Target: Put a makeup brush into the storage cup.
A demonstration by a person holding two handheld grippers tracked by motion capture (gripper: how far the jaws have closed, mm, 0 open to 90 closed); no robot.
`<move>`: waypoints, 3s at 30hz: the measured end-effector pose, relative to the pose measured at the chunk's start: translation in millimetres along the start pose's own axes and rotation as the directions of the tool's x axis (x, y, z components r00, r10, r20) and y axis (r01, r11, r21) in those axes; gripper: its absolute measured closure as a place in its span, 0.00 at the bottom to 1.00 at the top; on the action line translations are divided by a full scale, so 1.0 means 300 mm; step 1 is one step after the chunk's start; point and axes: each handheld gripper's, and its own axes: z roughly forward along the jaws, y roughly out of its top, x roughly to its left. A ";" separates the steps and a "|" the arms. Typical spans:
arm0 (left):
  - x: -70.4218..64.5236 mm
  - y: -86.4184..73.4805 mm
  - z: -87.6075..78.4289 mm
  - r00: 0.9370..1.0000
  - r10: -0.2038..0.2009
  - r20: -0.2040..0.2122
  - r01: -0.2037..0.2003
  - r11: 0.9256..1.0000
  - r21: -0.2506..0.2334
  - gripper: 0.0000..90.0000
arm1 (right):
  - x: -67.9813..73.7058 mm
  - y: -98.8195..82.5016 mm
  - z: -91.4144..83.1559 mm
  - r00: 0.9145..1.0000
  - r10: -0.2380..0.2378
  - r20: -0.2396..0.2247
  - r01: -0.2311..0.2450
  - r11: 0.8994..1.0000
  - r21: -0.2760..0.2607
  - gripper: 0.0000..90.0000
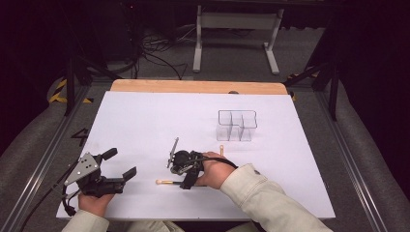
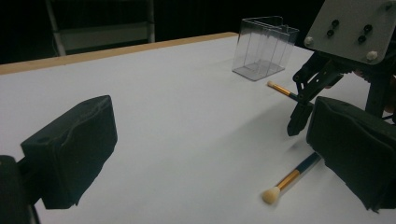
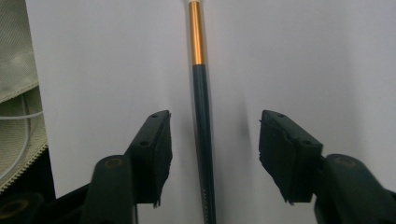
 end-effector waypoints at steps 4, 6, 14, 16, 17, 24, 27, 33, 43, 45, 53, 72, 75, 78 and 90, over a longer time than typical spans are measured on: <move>0.000 0.000 0.000 1.000 0.000 0.000 0.000 1.000 0.003 0.03 | 0.006 0.004 0.003 1.000 -0.001 0.003 0.001 1.000 0.008 0.61; 0.000 0.000 0.000 1.000 -0.002 0.001 0.002 1.000 0.002 0.03 | 0.006 0.006 0.003 1.000 -0.004 0.003 0.004 1.000 0.013 0.63; 0.002 0.001 -0.002 1.000 -0.004 0.004 0.004 1.000 0.004 0.03 | 0.016 0.011 0.017 1.000 -0.010 0.002 0.010 0.999 0.031 0.74; 0.003 0.001 -0.002 1.000 -0.006 0.007 0.006 1.000 0.006 0.03 | 0.016 0.012 0.020 1.000 -0.011 0.003 0.011 0.999 0.040 0.77; 0.003 0.001 -0.002 1.000 -0.010 0.006 0.010 1.000 0.004 0.03 | 0.017 0.012 0.021 1.000 -0.013 0.005 0.013 0.999 0.044 0.77; 0.003 0.001 -0.002 1.000 -0.015 0.008 0.015 1.000 -0.003 0.03 | 0.027 0.015 0.038 1.000 -0.022 0.010 0.021 0.997 0.077 0.87; 0.004 0.001 -0.003 1.000 -0.018 0.009 0.018 1.000 -0.004 0.03 | 0.026 0.017 0.039 1.000 -0.019 0.016 0.018 0.997 0.080 0.90; 0.004 0.001 -0.002 1.000 -0.022 0.010 0.022 1.000 -0.004 0.03 | 0.029 0.022 0.039 0.999 -0.026 0.023 0.023 0.995 0.096 0.92; 0.004 0.001 -0.003 1.000 -0.023 0.006 0.023 1.000 -0.003 0.03 | 0.032 0.024 0.039 1.000 -0.015 0.026 0.012 0.995 0.101 0.93; 0.004 0.001 -0.003 1.000 -0.022 0.004 0.022 1.000 -0.003 0.03 | 0.032 0.024 0.039 1.000 -0.010 0.025 0.008 0.995 0.103 0.93; 0.005 0.001 -0.004 1.000 -0.020 -0.002 0.020 1.000 0.001 0.03 | 0.030 0.025 0.004 1.000 -0.011 0.012 0.010 0.997 0.075 0.93; 0.007 -0.001 -0.003 1.000 -0.017 -0.008 0.017 1.000 0.002 0.03 | 0.030 -0.002 -0.176 0.998 0.006 0.060 -0.001 0.996 -0.088 0.93; 0.008 -0.001 -0.002 1.000 -0.017 -0.008 0.017 1.000 0.002 0.03 | 0.029 -0.007 -0.193 0.998 0.010 0.064 -0.004 0.994 -0.105 0.93; 0.008 -0.001 -0.001 1.000 -0.019 -0.008 0.019 1.000 0.002 0.03 | 0.030 -0.018 -0.228 0.997 0.012 0.076 -0.001 0.989 -0.146 0.93; 0.008 -0.001 -0.001 1.000 -0.017 -0.008 0.017 1.000 0.002 0.03 | 0.026 -0.064 -0.322 0.992 0.016 0.125 0.026 0.945 -0.325 0.93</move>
